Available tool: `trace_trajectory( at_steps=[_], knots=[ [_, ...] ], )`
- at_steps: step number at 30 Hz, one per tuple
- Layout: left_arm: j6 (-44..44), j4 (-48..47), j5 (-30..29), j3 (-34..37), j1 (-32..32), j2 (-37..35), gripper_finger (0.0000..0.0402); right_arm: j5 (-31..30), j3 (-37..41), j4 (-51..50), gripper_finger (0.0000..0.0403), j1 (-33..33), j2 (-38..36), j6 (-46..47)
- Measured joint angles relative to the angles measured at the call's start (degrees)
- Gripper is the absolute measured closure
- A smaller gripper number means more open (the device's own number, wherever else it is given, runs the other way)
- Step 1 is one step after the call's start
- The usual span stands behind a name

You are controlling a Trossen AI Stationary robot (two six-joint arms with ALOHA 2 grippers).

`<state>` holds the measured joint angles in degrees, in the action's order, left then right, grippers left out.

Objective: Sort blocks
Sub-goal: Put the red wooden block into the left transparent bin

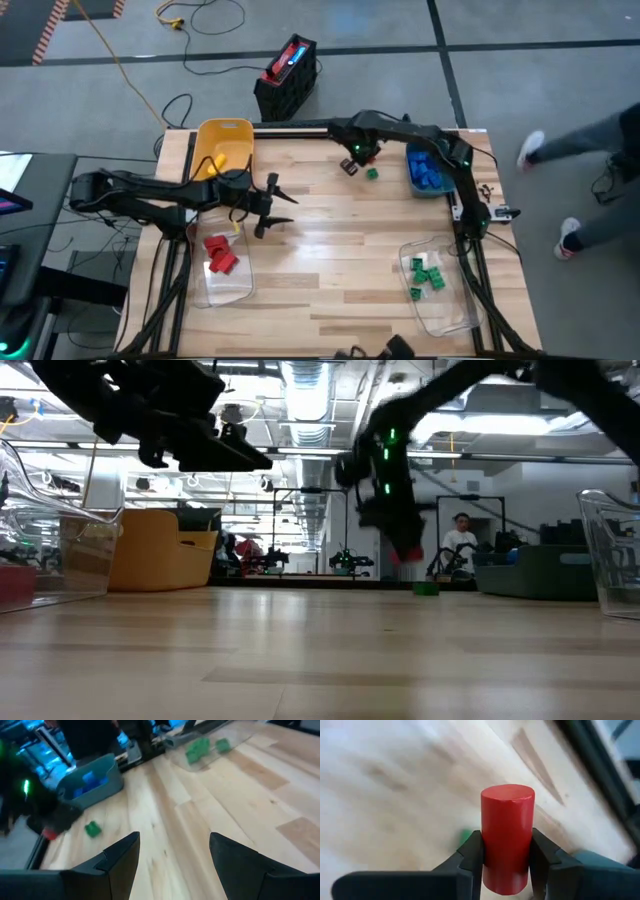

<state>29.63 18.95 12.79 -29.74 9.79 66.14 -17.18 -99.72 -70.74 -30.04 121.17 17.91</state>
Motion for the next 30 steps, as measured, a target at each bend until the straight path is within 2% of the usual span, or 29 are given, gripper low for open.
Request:
trace_trajectory(
  at_steps=[3,9,11,15,18,25,30],
  knots=[
    [-0.81,-1.0,-3.54,0.0,-1.14,-1.65,0.0166,-0.67,0.06,0.84,0.0294,4.41,-4.84,-2.01],
    [-6.76,-0.66,-7.16,0.02,-1.95,-2.24,0.0166,-2.77,3.99,13.42,0.0291,18.57,-13.91,-10.8],
    [-10.0,0.45,-7.53,0.02,-1.95,-2.24,0.0166,-6.1,5.99,18.05,0.0291,23.53,-15.35,-14.1],
    [-15.45,5.17,-7.7,0.0,-2.77,-2.24,0.0166,-16.7,8.36,27.4,0.0291,31.19,-16.42,-18.22],
    [-14.62,5.9,-8.82,0.0,-4.9,-2.23,0.0166,-18.93,8.52,31.9,0.029,34.08,-15.92,-19.35],
    [-10.69,9.69,-20.41,0.02,-11.43,-2.2,0.0166,-18.2,8.52,35.98,0.029,36.75,-15.96,-19.68],
    [-10.36,12.03,-21.8,0.02,-12.53,-2.2,0.0166,-17.5,8.52,38.2,0.029,38.76,-15.96,-19.5]
  ],
)
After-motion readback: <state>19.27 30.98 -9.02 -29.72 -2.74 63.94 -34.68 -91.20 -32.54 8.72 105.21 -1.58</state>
